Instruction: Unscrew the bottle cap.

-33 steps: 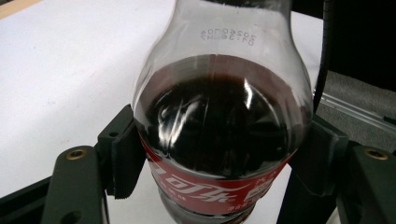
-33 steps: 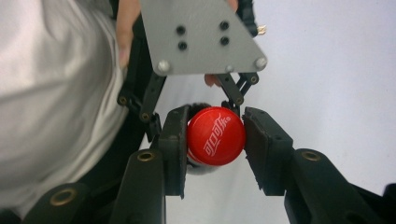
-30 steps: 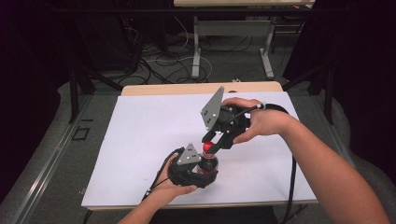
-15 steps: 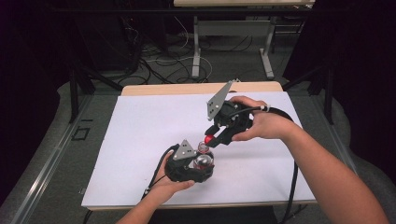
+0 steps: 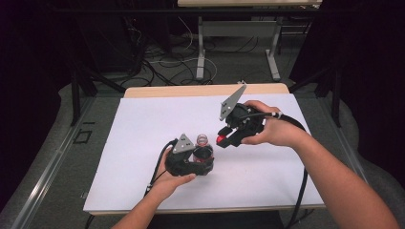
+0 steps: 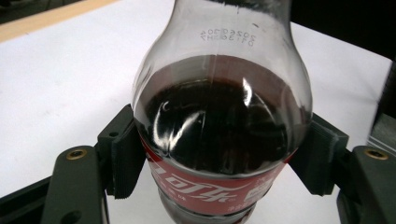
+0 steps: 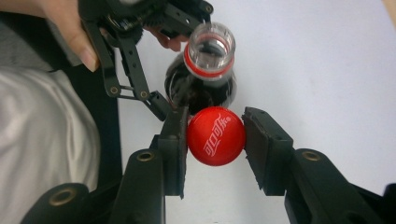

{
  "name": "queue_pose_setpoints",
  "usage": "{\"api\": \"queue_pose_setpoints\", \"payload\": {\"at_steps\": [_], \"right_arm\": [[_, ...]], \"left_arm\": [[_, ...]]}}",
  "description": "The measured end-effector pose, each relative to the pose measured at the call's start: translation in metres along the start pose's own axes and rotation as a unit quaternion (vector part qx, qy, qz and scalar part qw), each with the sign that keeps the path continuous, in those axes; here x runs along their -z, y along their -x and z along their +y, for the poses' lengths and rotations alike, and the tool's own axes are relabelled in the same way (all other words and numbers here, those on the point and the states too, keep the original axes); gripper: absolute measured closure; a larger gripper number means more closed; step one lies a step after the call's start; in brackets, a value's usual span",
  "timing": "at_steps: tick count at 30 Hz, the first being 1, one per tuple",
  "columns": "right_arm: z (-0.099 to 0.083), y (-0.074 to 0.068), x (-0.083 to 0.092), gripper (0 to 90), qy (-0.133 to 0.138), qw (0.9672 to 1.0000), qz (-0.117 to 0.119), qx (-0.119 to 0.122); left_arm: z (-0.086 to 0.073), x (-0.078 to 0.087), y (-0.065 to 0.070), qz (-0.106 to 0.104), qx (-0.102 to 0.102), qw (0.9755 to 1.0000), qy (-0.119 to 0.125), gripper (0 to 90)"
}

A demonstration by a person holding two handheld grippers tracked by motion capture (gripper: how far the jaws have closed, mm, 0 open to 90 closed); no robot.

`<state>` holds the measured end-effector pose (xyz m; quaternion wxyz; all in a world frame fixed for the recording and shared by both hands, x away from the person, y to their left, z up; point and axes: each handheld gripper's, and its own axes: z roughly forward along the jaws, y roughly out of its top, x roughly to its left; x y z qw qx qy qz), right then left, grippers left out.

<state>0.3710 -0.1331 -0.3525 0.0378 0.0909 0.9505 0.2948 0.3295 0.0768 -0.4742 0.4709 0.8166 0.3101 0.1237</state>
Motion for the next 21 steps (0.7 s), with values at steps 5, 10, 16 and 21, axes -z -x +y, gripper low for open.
{"api": "queue_pose_setpoints", "payload": {"at_steps": [5,10,16,21], "right_arm": [[-0.011,0.003,-0.004,61.0,0.003,0.9994,-0.025,-0.022],[-0.023,0.005,-0.010,60.9,0.008,0.9984,-0.041,-0.037],[-0.035,0.009,-0.017,60.9,0.012,0.9967,-0.057,-0.056],[-0.043,0.011,-0.022,60.9,0.026,0.9943,-0.073,-0.073]], "left_arm": [[0.013,-0.009,-0.013,0.011,0.006,0.9998,0.014,29.5],[0.025,-0.021,-0.029,0.019,0.019,0.9994,0.021,29.6],[0.039,-0.040,-0.046,0.034,0.024,0.9989,0.024,29.6],[0.048,-0.059,-0.056,0.048,0.020,0.9984,0.021,29.6]]}}
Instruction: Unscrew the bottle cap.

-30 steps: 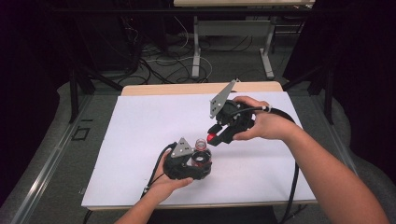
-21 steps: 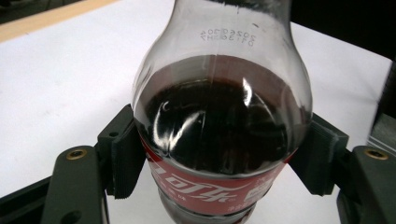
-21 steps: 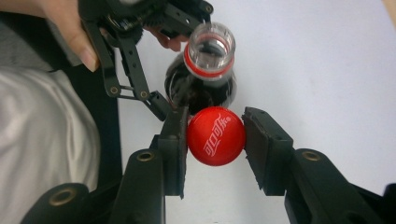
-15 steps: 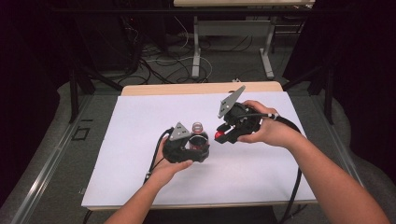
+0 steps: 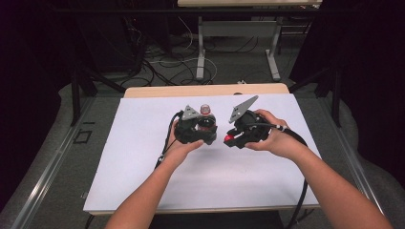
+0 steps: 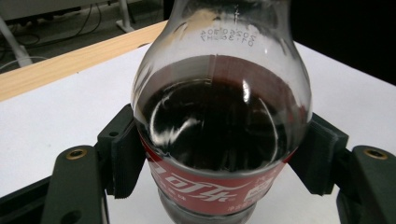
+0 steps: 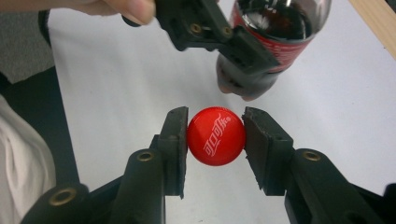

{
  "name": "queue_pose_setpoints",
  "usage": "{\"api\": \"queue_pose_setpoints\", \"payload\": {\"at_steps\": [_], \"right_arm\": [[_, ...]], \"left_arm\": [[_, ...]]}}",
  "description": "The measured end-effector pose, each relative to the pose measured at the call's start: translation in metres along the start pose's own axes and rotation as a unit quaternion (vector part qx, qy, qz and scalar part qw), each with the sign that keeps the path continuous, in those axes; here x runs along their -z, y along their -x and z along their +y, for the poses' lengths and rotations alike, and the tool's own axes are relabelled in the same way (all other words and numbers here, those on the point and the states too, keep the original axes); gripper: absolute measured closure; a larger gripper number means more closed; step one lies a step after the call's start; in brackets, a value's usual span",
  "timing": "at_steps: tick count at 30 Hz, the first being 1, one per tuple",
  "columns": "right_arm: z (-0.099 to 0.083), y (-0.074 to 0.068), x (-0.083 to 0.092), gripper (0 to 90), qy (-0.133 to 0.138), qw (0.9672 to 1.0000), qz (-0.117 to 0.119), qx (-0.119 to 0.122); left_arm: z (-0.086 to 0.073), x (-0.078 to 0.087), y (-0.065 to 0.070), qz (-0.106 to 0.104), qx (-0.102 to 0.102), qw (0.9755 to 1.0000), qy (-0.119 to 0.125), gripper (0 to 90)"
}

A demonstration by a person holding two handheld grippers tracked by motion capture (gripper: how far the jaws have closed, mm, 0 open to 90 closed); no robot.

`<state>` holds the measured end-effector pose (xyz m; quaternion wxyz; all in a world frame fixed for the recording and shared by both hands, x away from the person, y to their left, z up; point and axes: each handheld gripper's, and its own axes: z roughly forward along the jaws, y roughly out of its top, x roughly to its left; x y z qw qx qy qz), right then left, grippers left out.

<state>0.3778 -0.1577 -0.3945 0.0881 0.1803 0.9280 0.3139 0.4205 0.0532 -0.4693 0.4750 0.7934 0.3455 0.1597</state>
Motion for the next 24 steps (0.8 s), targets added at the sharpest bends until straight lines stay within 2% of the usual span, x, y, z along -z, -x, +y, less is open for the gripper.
{"api": "queue_pose_setpoints", "payload": {"at_steps": [3,7,8,9,10,11,12,14,15,17,18,21,23,24], "right_arm": [[-0.005,0.001,-0.002,60.9,0.000,0.9998,-0.014,-0.012],[-0.012,0.001,-0.006,60.9,-0.002,0.9996,-0.013,-0.024],[-0.013,0.001,-0.008,60.9,-0.008,0.9997,-0.009,-0.023],[-0.015,0.001,-0.010,60.9,-0.005,0.9996,-0.017,-0.022],[-0.016,0.001,-0.011,60.9,-0.005,0.9995,-0.016,-0.025],[-0.017,0.002,-0.013,60.9,-0.006,0.9997,-0.007,-0.022],[-0.018,0.001,-0.014,60.9,-0.008,0.9995,-0.016,-0.027],[-0.020,0.001,-0.015,60.9,-0.007,0.9996,-0.012,-0.026],[-0.020,0.000,-0.016,60.9,-0.002,0.9997,-0.010,-0.022],[-0.020,0.000,-0.017,60.9,-0.006,0.9996,-0.013,-0.023],[-0.020,0.000,-0.018,60.9,-0.005,0.9997,-0.010,-0.021],[-0.020,-0.002,-0.017,60.9,-0.001,0.9997,-0.006,-0.024],[-0.020,-0.002,-0.018,60.9,0.002,0.9998,-0.009,-0.018],[-0.020,-0.001,-0.018,60.9,0.002,0.9998,-0.006,-0.017]], "left_arm": [[0.002,-0.010,-0.006,0.003,0.002,1.0000,0.004,29.6],[0.002,-0.024,-0.011,0.011,0.008,0.9999,0.004,29.6],[0.002,-0.027,-0.013,0.013,0.004,0.9999,-0.001,29.6],[0.001,-0.031,-0.014,0.012,0.006,0.9999,-0.001,29.6],[0.000,-0.035,-0.015,0.015,0.014,0.9998,0.004,29.6],[-0.001,-0.038,-0.017,0.020,0.015,0.9997,-0.003,29.6],[-0.003,-0.042,-0.018,0.020,0.015,0.9997,-0.005,29.6],[-0.006,-0.047,-0.021,0.028,0.013,0.9994,-0.019,29.6],[-0.007,-0.050,-0.021,0.033,0.015,0.9993,-0.013,29.6],[-0.010,-0.054,-0.023,0.031,0.024,0.9990,-0.022,29.6],[-0.011,-0.055,-0.023,0.035,0.017,0.9989,-0.025,29.6],[-0.013,-0.059,-0.023,0.033,0.019,0.9991,-0.017,29.6],[-0.013,-0.060,-0.022,0.031,0.024,0.9990,-0.023,29.6],[-0.013,-0.061,-0.021,0.032,0.025,0.9990,-0.018,29.6]]}}
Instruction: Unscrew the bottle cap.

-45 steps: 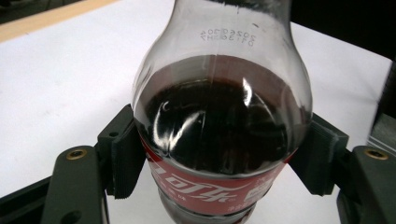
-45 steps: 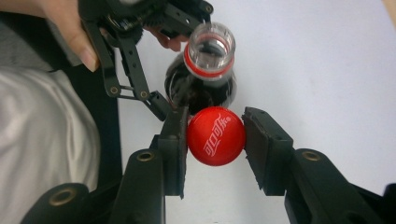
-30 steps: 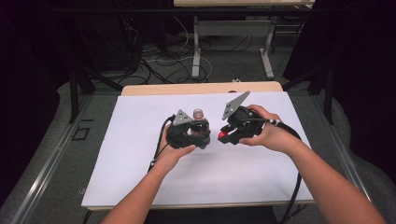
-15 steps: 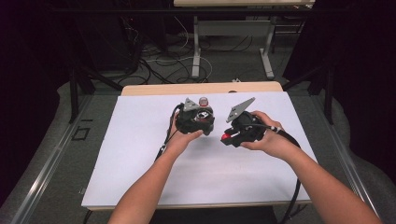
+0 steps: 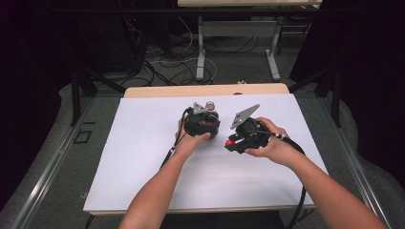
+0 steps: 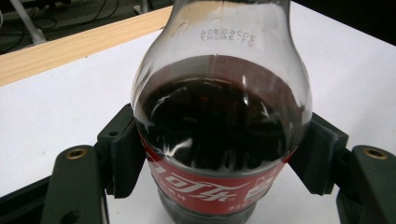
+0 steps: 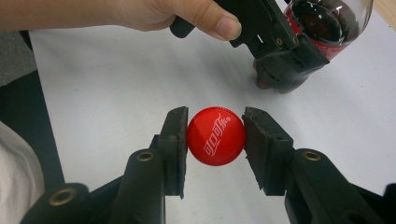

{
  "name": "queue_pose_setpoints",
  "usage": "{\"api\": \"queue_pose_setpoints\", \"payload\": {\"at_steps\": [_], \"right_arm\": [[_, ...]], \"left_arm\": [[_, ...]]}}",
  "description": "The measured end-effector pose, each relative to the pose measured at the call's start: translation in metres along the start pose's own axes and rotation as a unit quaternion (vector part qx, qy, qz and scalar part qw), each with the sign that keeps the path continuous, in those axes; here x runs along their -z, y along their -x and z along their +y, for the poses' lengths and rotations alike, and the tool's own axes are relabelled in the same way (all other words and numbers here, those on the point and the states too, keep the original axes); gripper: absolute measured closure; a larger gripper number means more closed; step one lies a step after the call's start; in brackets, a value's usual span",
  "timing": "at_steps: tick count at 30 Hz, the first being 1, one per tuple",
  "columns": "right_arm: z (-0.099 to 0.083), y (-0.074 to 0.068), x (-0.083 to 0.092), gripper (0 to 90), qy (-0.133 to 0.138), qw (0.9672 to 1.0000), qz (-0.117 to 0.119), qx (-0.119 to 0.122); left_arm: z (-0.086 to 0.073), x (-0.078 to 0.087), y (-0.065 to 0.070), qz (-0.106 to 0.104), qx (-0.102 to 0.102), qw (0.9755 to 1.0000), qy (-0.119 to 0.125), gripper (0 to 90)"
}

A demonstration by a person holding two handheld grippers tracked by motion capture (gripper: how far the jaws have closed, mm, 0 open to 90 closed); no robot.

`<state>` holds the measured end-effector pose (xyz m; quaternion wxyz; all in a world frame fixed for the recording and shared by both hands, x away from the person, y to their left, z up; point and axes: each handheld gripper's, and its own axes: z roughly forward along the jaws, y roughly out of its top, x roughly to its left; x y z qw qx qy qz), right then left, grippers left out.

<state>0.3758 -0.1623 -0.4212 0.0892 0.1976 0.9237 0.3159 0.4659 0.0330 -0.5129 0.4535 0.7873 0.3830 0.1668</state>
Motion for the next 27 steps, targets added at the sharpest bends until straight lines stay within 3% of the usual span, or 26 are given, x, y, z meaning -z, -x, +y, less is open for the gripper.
{"api": "queue_pose_setpoints", "payload": {"at_steps": [6,12,18,27], "right_arm": [[-0.005,-0.001,-0.006,60.9,-0.003,0.9999,-0.003,-0.015],[-0.008,-0.005,-0.020,60.9,-0.005,0.9999,0.007,-0.010],[-0.009,-0.008,-0.037,60.9,-0.001,0.9998,0.009,-0.018],[-0.008,-0.010,-0.052,60.9,-0.006,0.9998,0.003,-0.020]], "left_arm": [[-0.008,-0.002,0.002,0.002,-0.011,0.9999,-0.007,29.5],[-0.013,-0.001,0.001,-0.003,-0.009,0.9999,0.003,29.2],[-0.014,0.000,0.004,0.000,-0.029,0.9996,-0.001,28.8],[-0.016,0.002,0.004,-0.004,-0.018,0.9998,0.001,27.9]]}}
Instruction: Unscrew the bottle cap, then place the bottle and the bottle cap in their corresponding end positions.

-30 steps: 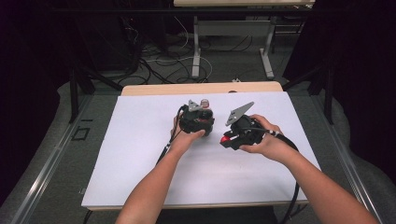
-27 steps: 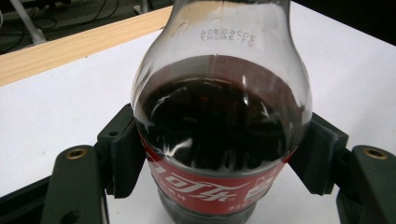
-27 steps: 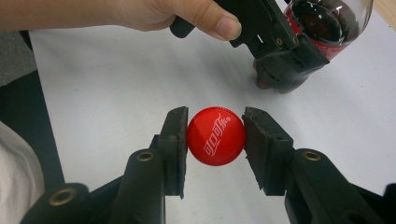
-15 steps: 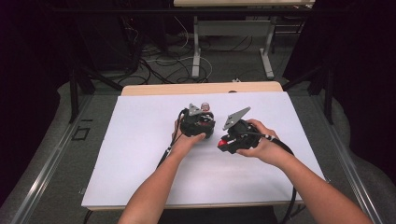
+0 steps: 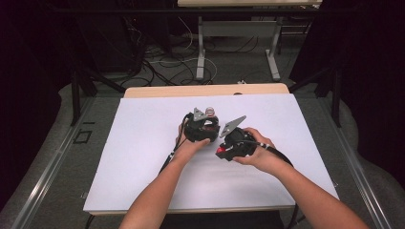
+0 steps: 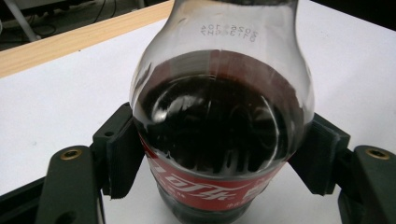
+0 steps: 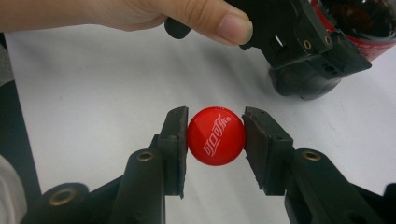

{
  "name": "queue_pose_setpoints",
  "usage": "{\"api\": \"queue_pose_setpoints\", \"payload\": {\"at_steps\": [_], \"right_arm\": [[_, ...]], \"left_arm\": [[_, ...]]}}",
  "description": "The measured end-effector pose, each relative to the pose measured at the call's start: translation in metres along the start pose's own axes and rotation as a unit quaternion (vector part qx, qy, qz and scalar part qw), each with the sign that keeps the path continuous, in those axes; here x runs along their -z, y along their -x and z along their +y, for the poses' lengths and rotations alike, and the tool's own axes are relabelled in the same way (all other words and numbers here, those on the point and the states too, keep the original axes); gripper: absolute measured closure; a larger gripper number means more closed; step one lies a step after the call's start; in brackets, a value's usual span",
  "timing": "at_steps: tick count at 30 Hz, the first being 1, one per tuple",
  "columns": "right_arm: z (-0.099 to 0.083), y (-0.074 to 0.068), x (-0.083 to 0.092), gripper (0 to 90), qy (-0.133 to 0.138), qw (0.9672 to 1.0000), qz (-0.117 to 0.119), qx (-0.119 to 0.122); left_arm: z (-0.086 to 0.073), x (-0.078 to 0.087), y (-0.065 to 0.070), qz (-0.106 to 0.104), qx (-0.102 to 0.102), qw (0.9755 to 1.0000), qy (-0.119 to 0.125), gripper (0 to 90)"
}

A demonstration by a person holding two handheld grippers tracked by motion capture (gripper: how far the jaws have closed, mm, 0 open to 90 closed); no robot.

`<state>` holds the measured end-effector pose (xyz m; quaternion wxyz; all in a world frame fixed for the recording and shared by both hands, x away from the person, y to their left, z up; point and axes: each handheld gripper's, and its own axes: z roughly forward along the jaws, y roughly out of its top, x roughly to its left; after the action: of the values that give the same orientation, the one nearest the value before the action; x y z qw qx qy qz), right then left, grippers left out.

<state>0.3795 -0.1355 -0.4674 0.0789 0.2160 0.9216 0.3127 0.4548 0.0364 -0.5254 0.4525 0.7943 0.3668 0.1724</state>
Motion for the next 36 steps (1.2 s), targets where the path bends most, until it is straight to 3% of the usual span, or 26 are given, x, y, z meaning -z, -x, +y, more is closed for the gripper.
{"api": "queue_pose_setpoints", "payload": {"at_steps": [5,8,9,11,13,14,17,22,30,36], "right_arm": [[0.000,-0.002,-0.012,60.9,-0.011,0.9999,-0.002,-0.005],[-0.004,-0.005,-0.023,60.9,-0.015,0.9998,0.004,-0.016],[-0.005,-0.004,-0.029,60.9,-0.012,0.9999,0.003,-0.009],[-0.007,-0.004,-0.037,60.9,-0.010,0.9997,0.004,-0.022],[-0.009,-0.004,-0.045,60.9,-0.019,0.9993,-0.004,-0.031],[-0.009,-0.002,-0.050,60.9,-0.012,0.9996,-0.004,-0.026],[-0.010,-0.003,-0.059,60.9,-0.012,0.9990,-0.003,-0.042],[-0.009,-0.003,-0.068,60.9,-0.005,0.9986,-0.003,-0.053],[-0.012,-0.003,-0.075,60.8,-0.009,0.9985,-0.005,-0.054],[-0.016,-0.003,-0.080,60.6,-0.020,0.9984,0.009,-0.051]], "left_arm": [[-0.002,0.006,-0.004,-0.020,0.019,0.9996,-0.009,19.5],[-0.006,0.013,-0.007,-0.015,0.036,0.9992,0.010,16.5],[-0.008,0.016,-0.009,-0.012,0.036,0.9992,0.009,16.4],[-0.011,0.023,-0.013,-0.017,0.046,0.9988,0.005,14.1],[-0.015,0.031,-0.016,-0.015,0.050,0.9985,0.013,13.7],[-0.016,0.036,-0.018,-0.017,0.056,0.9982,0.015,13.6],[-0.019,0.050,-0.023,-0.022,0.070,0.9970,0.025,12.8],[-0.023,0.067,-0.024,-0.012,0.072,0.9969,0.031,4.2],[-0.033,0.088,-0.025,-0.012,0.078,0.9964,0.031,0.7],[-0.041,0.100,-0.021,-0.013,0.083,0.9960,0.031,0.6]]}}
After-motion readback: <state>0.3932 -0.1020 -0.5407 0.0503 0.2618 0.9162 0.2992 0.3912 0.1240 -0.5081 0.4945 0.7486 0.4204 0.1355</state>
